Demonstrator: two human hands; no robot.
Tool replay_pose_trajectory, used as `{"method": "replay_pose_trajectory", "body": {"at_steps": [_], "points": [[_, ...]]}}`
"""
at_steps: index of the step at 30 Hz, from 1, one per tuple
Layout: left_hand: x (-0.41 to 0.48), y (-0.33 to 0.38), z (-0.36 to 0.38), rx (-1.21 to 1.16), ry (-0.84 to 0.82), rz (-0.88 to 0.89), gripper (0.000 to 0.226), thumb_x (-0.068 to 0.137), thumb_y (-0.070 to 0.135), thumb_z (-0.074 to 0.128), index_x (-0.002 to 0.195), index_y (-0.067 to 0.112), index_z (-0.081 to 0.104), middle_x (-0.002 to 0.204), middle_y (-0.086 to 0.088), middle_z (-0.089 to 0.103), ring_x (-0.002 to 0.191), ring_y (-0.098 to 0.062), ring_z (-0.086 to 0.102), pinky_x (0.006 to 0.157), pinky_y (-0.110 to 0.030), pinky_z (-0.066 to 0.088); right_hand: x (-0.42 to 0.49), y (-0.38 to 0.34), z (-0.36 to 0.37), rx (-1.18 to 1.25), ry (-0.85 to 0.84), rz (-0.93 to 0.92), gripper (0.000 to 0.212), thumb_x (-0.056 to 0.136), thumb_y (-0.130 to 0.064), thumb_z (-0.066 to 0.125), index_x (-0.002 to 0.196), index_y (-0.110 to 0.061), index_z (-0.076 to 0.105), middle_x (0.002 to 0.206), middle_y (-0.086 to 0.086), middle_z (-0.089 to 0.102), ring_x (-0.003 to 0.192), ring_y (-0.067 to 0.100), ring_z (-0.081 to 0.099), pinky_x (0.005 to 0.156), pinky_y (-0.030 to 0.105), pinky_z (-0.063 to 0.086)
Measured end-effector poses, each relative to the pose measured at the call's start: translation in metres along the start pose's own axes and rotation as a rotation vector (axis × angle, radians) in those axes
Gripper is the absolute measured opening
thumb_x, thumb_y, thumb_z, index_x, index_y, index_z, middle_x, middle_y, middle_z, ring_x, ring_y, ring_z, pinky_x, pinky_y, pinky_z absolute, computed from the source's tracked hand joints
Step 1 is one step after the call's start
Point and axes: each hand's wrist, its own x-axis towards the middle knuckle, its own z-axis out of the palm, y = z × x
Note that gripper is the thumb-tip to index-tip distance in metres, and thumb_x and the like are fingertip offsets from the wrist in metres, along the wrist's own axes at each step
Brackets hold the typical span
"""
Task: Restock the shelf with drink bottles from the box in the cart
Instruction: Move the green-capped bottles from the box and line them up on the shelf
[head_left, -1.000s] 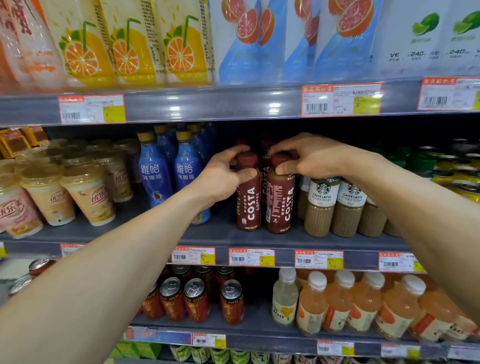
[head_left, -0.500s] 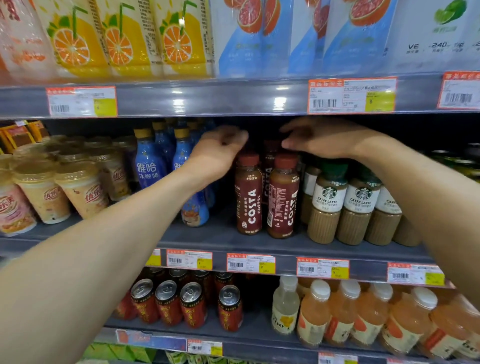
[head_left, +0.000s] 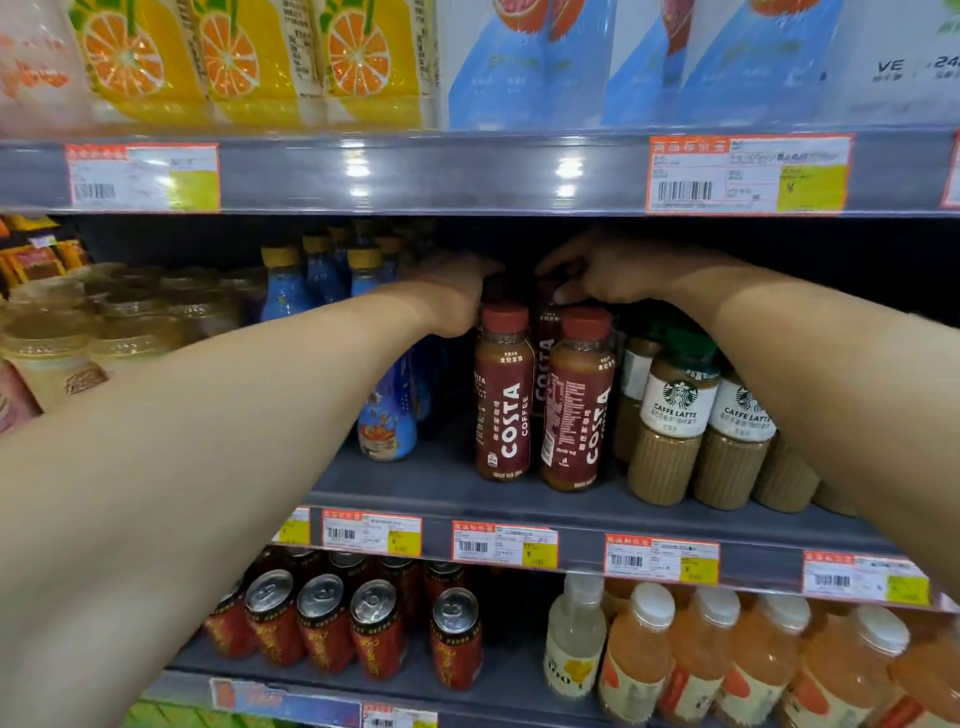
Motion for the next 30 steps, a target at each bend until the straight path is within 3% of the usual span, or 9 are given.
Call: {"method": "replay_pose_trajectory", "body": {"at_steps": [5, 11, 17, 30], "points": [[0.007, -0.006, 0.003, -0.054, 0.05, -0.013, 0.033, 0.099, 0.033, 0.055, 0.132, 0.032, 0.057, 0.134, -0.002, 0.061, 0.118, -0.027, 0.058, 0.096, -0.036, 0.048, 0.005, 0.001, 0.003, 0.0, 0.05, -0.014, 0.039, 0.086, -0.022, 0.074, 0.123, -0.027, 0.063, 0.121, 0.0, 0.061, 0.107, 0.018, 0.057, 0.086, 0.029, 0.045], [0.018, -0.003, 0.002, -0.142, 0.097, -0.025, 0.029, 0.094, 0.029, 0.064, 0.122, 0.022, 0.06, 0.126, -0.005, 0.062, 0.11, -0.024, 0.058, 0.079, -0.027, 0.038, 0.002, 0.002, -0.001, -0.011, -0.008, -0.029, 0.03, 0.085, -0.027, 0.075, 0.109, -0.037, 0.061, 0.109, -0.003, 0.065, 0.102, 0.022, 0.061, 0.094, 0.044, 0.05], [0.019, -0.005, 0.007, -0.297, 0.149, -0.049, 0.029, 0.09, 0.024, 0.069, 0.118, 0.019, 0.06, 0.122, -0.004, 0.061, 0.103, -0.018, 0.053, 0.08, -0.024, 0.036, -0.011, 0.01, -0.005, 0.032, -0.035, -0.084, 0.029, 0.088, -0.022, 0.071, 0.092, -0.048, 0.059, 0.105, 0.003, 0.067, 0.099, 0.025, 0.063, 0.093, 0.047, 0.051], [0.009, -0.006, 0.005, -0.41, 0.126, -0.003, 0.036, 0.09, 0.027, 0.071, 0.124, 0.017, 0.06, 0.123, -0.001, 0.061, 0.108, -0.014, 0.055, 0.088, -0.023, 0.04, -0.02, 0.007, -0.006, 0.102, -0.026, -0.077, 0.027, 0.088, -0.021, 0.072, 0.097, -0.043, 0.062, 0.107, 0.003, 0.068, 0.101, 0.022, 0.064, 0.093, 0.045, 0.052]]}}
